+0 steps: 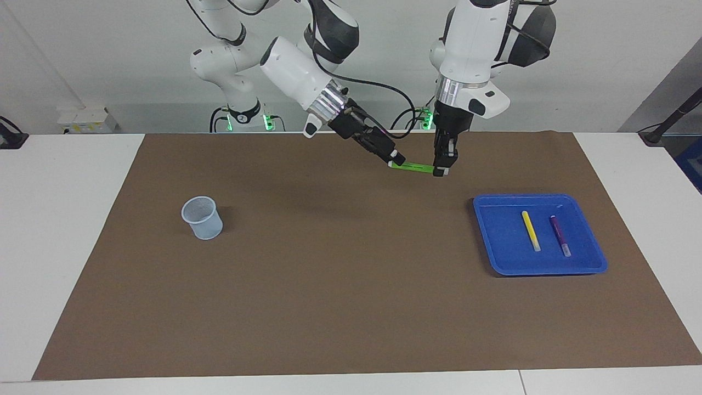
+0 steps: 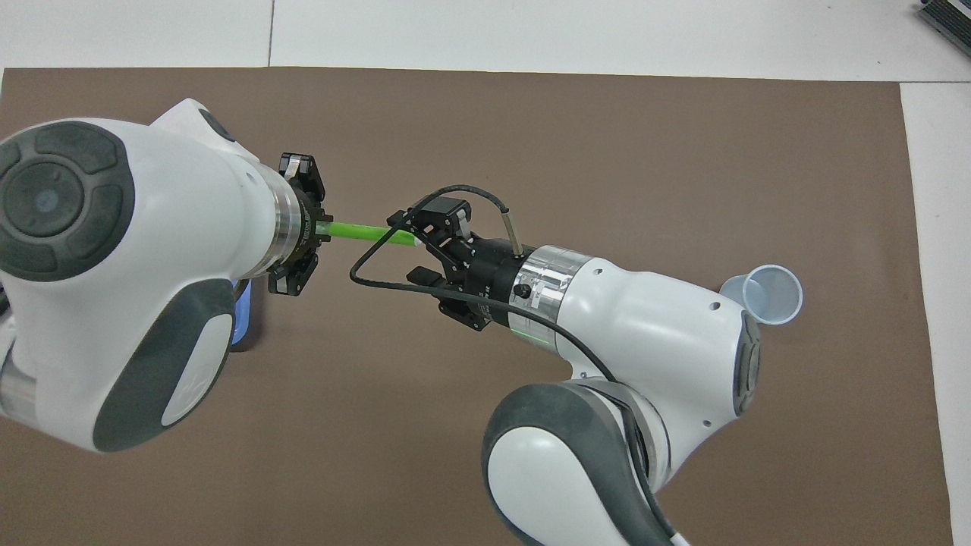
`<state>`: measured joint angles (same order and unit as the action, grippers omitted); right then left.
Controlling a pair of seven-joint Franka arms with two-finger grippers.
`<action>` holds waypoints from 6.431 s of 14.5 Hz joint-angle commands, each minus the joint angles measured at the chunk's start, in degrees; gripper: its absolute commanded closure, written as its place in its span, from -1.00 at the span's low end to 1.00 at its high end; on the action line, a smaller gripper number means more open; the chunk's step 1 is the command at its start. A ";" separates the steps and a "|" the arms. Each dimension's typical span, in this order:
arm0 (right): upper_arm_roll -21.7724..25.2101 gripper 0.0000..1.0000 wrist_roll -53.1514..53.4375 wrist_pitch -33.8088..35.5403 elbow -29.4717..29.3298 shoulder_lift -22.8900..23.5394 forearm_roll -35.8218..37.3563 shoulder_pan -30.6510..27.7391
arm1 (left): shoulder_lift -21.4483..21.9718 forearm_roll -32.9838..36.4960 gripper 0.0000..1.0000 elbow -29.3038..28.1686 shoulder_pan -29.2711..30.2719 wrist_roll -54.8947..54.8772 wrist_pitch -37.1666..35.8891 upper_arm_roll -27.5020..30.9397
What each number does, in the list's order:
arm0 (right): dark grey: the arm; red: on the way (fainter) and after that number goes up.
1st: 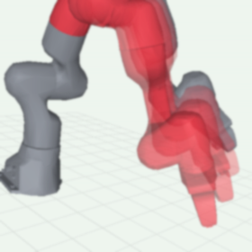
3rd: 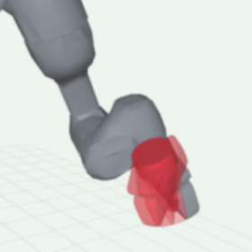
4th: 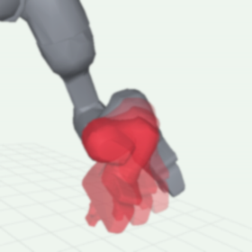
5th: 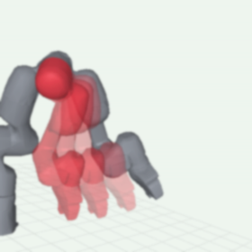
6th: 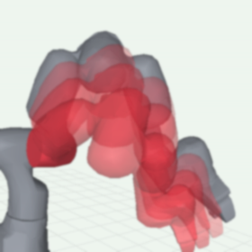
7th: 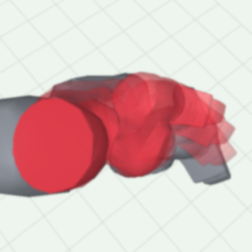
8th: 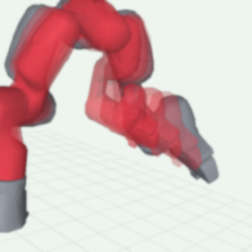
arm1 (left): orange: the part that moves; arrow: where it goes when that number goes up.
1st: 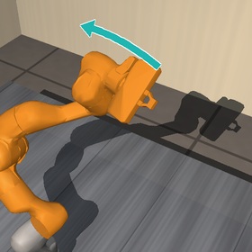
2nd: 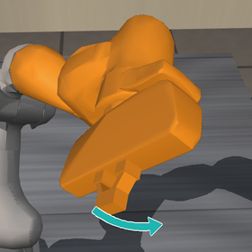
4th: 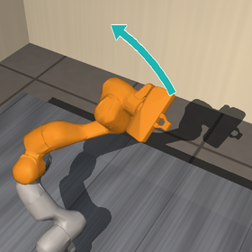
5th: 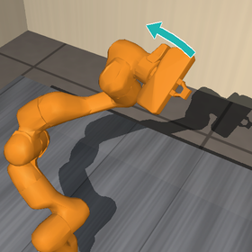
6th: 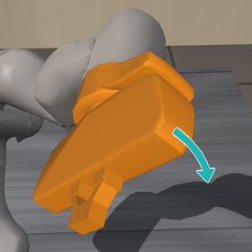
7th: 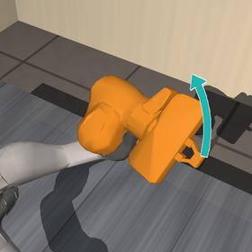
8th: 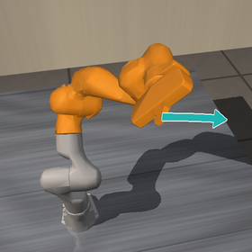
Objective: Transfer and insert pens with both arms
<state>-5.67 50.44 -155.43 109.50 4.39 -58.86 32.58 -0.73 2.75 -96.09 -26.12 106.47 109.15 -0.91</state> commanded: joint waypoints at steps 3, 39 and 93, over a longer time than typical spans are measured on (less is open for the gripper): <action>0.05 -0.43 0.36 -1.28 -1.14 1.58 -1.17 0.47 | 1.25 0.77 1.00 -0.67 -0.86 1.19 -1.13 0.56; 0.05 1.00 0.19 -1.19 -2.54 1.85 -3.81 0.11 | 2.22 0.68 0.03 -1.20 -1.21 1.55 -0.60 0.55; 0.14 0.21 -82.52 36.08 8.70 -3.95 69.93 -34.60 | -8.41 -13.03 -0.30 -18.78 32.36 -117.63 22.06 1.26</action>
<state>-4.72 -31.21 -117.80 115.61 2.10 10.39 -0.84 -7.27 -9.62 -114.98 5.33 -8.49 128.53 0.69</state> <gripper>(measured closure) 0.797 0.379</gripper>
